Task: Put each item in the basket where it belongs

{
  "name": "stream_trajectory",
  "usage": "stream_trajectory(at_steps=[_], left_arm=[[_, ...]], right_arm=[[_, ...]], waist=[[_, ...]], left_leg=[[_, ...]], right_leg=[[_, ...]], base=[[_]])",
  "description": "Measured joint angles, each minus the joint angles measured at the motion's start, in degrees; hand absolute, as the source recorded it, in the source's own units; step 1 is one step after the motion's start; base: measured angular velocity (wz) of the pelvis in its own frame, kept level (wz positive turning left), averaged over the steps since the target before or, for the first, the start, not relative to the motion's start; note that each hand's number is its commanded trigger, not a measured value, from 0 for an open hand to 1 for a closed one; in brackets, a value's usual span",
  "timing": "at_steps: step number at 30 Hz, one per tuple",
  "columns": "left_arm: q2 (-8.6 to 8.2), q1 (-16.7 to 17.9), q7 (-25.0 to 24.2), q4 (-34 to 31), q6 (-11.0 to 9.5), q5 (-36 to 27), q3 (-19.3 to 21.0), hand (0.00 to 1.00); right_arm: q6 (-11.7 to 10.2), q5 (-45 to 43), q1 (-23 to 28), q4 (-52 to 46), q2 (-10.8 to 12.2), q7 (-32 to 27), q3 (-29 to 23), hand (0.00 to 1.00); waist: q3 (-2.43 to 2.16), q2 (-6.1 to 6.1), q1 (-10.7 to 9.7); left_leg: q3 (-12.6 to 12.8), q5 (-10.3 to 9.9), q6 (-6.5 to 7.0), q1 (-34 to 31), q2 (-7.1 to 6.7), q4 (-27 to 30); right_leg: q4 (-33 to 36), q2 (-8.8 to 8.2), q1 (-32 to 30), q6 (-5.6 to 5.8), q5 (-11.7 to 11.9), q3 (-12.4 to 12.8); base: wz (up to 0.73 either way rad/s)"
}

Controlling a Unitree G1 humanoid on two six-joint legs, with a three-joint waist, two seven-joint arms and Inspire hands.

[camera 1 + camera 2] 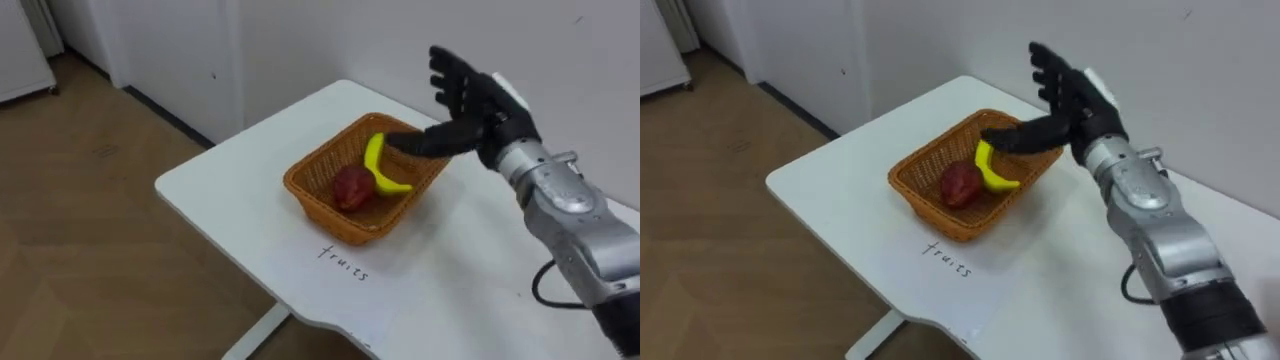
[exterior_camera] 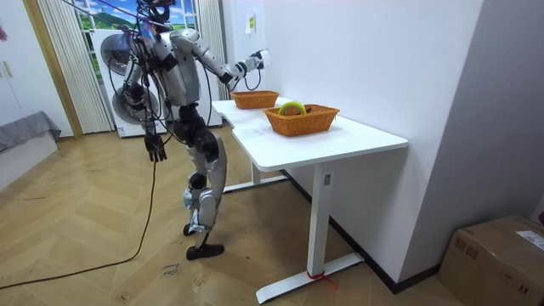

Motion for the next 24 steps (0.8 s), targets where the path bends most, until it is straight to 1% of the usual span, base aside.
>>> stream_trajectory(at_steps=[1,2,3,4,5,6,7,8,9,10,11,12,13,14,15,16,17,18,19,20,21,22,23,24], left_arm=[[-0.44,-0.5,0.6,0.0,0.0,0.1,0.4,0.0],[-0.78,-0.7,0.8,0.0,0.0,0.1,0.6,0.0],[-1.42,-1.7,1.0,0.1,-0.1,0.3,1.2,0.0],[-1.67,-2.5,1.4,0.2,-0.3,0.5,1.5,0.0],[-1.74,-2.9,1.6,0.2,-0.4,0.6,1.5,0.0],[-1.77,-3.2,2.2,0.2,-0.6,0.4,1.6,0.0],[-1.77,-3.2,2.8,0.2,-0.6,0.1,1.8,0.0],[-1.79,-3.8,3.1,0.2,-0.6,0.0,2.0,0.0],[-1.79,-4.1,3.1,0.2,-0.5,0.0,2.2,0.0],[-1.82,-4.4,3.1,0.3,-0.5,0.1,2.3,0.0],[-1.83,-4.8,3.1,0.3,-0.5,0.1,2.4,0.0],[-1.79,-5.0,3.1,0.3,-0.5,0.3,2.6,0.0],[-1.71,-5.5,3.3,0.2,-0.5,0.6,2.7,0.0],[-1.72,-6.1,3.4,0.2,-0.5,0.6,2.7,0.0],[-1.72,-6.5,3.4,0.2,-0.6,0.5,2.7,0.0],[-1.58,-6.6,3.5,0.2,-0.6,0.5,2.7,0.0],[-1.55,-6.6,3.5,0.2,-0.6,0.6,2.7,0.0],[-1.55,-7.0,3.8,0.2,-0.6,0.6,2.7,0.0],[-1.59,-7.3,4.3,0.6,-0.8,0.6,2.6,0.0],[-1.64,-7.4,4.6,0.8,-1.0,0.6,2.6,0.0],[-1.89,-7.7,5.3,1.5,-1.3,0.6,2.6,0.0],[-2.15,-7.9,5.7,1.9,-1.4,0.6,2.6,0.0],[-2.16,-8.1,5.8,1.9,-1.4,0.6,2.6,0.0],[-2.14,-8.1,5.9,1.9,-1.4,0.6,2.7,0.0]], right_arm=[[0.0,2.0,0.0,-0.5,0.0,-1.1,-1.4,0.0],[0.0,2.8,0.0,-0.5,0.0,-1.8,-2.4,0.0],[-0.1,3.5,0.0,-0.6,0.0,-3.0,-4.2,0.0],[-0.1,3.3,0.0,-0.6,0.0,-4.1,-5.9,0.0],[-0.1,3.3,0.0,-0.6,0.0,-4.5,-6.7,0.0],[-0.1,3.4,0.0,-0.6,0.0,-5.6,-8.0,0.0],[-0.1,3.4,0.0,-0.6,0.0,-6.5,-8.9,0.0],[-0.2,3.4,0.0,-0.7,0.0,-6.9,-9.5,0.0],[-0.2,3.5,0.0,-0.7,-0.1,-7.6,-11.2,0.0],[-0.3,4.1,0.0,-0.7,-0.1,-9.0,-12.8,0.0],[-0.3,4.6,0.0,-0.7,-0.1,-9.8,-13.5,0.0],[-0.2,5.5,0.0,-0.7,-0.1,-11.1,-14.7,0.0],[-0.3,5.9,0.0,-0.8,-0.2,-11.8,-15.7,0.0],[-0.3,6.3,0.0,-0.8,-0.4,-12.3,-16.1,0.0],[-0.3,7.7,0.0,-0.9,-1.0,-13.1,-16.6,0.0],[-0.3,8.6,0.1,-0.9,-1.2,-13.9,-17.0,0.0],[-0.3,8.8,0.4,-0.9,-1.2,-14.2,-17.4,0.0],[-0.3,9.7,0.6,-1.0,-1.2,-15.1,-18.4,0.0],[-0.3,10.6,0.8,-1.0,-1.3,-16.1,-19.8,0.0],[-0.4,11.2,0.8,-1.0,-1.3,-16.7,-20.5,0.0],[-0.7,12.3,1.2,-1.0,-1.8,-17.6,-21.7,0.0],[-1.4,12.6,2.2,-1.1,-2.2,-18.4,-23.1,0.0],[-1.6,12.7,2.6,-1.1,-2.2,-18.7,-23.9,0.0],[-1.7,13.3,3.4,-1.1,-2.4,-19.5,-25.4,0.0]], waist=[[0.07,0.13,-1.1],[0.12,0.28,-1.5],[0.14,0.42,-2.4],[0.1,0.51,-3.4],[0.18,0.63,-3.7],[0.26,0.8,-4.5],[0.18,0.85,-5.7],[0.18,0.83,-6.7],[0.18,0.85,-8.1],[0.03,0.8,-8.6],[-0.01,0.72,-8.8],[0.03,0.93,-9.7],[-0.06,0.6,-10.3],[-0.11,0.7,-10.7],[-0.22,0.74,-11.5],[-0.03,0.43,-11.7],[-0.09,0.25,-12.0],[-0.24,-0.06,-13.3],[-0.28,-0.27,-14.2],[-0.26,-0.32,-14.7],[-0.27,-0.35,-15.3],[-0.23,-0.19,-15.6],[-0.26,-0.23,-15.9],[-0.16,-0.07,-16.4]], left_leg=[[0.3,-0.1,0.15,0.0,0.06,0.2],[0.6,-0.2,0.22,0.0,0.1,0.3],[1.2,-0.2,0.29,0.0,0.23,0.0],[2.3,-0.1,0.35,0.1,0.64,-0.3],[2.7,-0.1,0.36,0.3,0.8,-0.5],[3.7,-0.2,0.39,0.7,1.21,-0.9],[4.4,-0.2,0.4,0.8,1.48,-1.3],[4.6,-0.2,0.41,0.8,1.57,-1.3],[5.1,-0.2,0.41,0.8,1.71,-1.6],[5.7,-0.2,0.43,0.9,1.89,-2.0],[6.4,-0.1,0.44,1.2,2.04,-2.3],[7.6,-0.1,0.42,1.7,2.53,-2.8],[8.6,0.0,0.34,1.7,2.77,-3.4],[9.0,0.0,0.32,1.8,2.92,-3.6],[10.6,0.0,0.28,2.0,3.47,-4.0],[11.7,0.1,0.07,2.6,3.79,-4.5],[12.0,0.1,0.01,2.8,3.9,-4.7],[12.9,0.1,-0.06,2.7,4.31,-5.0],[13.3,0.1,-0.15,2.8,4.54,-5.0],[13.5,0.0,-0.21,2.8,4.55,-5.0],[14.3,0.0,-0.26,3.3,4.59,-5.3],[15.1,-0.2,-0.45,3.8,4.89,-5.6],[15.3,-0.2,-0.51,3.9,5.04,-5.8],[16.3,-0.2,-0.59,4.3,5.46,-6.3]], right_leg=[[0.0,0.07,-0.1,0.09,0.2,0.5],[0.0,0.11,-0.1,0.11,0.3,0.8],[0.0,0.08,-0.4,0.15,0.6,1.0],[0.0,0.12,-1.0,0.11,0.9,1.6],[-0.1,0.22,-1.1,0.04,1.1,2.1],[-0.4,0.5,-1.3,-0.04,1.4,3.3],[-0.8,0.79,-1.3,-0.06,1.8,4.2],[-1.1,0.88,-1.4,-0.11,1.9,4.4],[-1.2,1.03,-1.7,-0.12,2.1,5.0],[-1.2,1.16,-2.2,-0.21,2.3,6.0],[-1.2,1.26,-2.4,-0.24,2.4,6.7],[-1.8,1.68,-2.5,-0.36,2.9,7.7],[-2.1,1.86,-3.1,-0.45,3.1,8.5],[-2.1,2.01,-3.5,-0.49,3.2,9.1],[-2.2,2.45,-4.2,-0.68,3.6,10.6],[-2.7,2.87,-4.4,-0.84,4.0,11.7],[-2.9,3.05,-4.4,-0.93,4.1,12.2],[-3.2,3.44,-4.5,-1.0,4.4,13.0],[-3.3,3.69,-4.5,-1.04,4.6,13.6],[-3.3,3.73,-4.4,-1.04,4.6,13.7],[-3.5,3.85,-4.6,-1.06,4.6,14.4],[-4.1,4.14,-4.6,-1.29,4.8,15.3],[-4.3,4.32,-4.6,-1.32,5.0,15.6],[-4.3,4.69,-5.0,-1.41,5.3,16.2]], base=[[-0.21],[-0.17],[-0.22],[-0.26],[-0.41],[-0.48],[-0.44],[-0.29],[-0.3],[-0.35],[-0.5],[-0.51],[-0.49],[-0.5],[-0.54],[-0.57],[-0.46],[-0.32],[-0.24],[-0.2],[-0.34],[-0.39],[-0.42],[-0.37]])
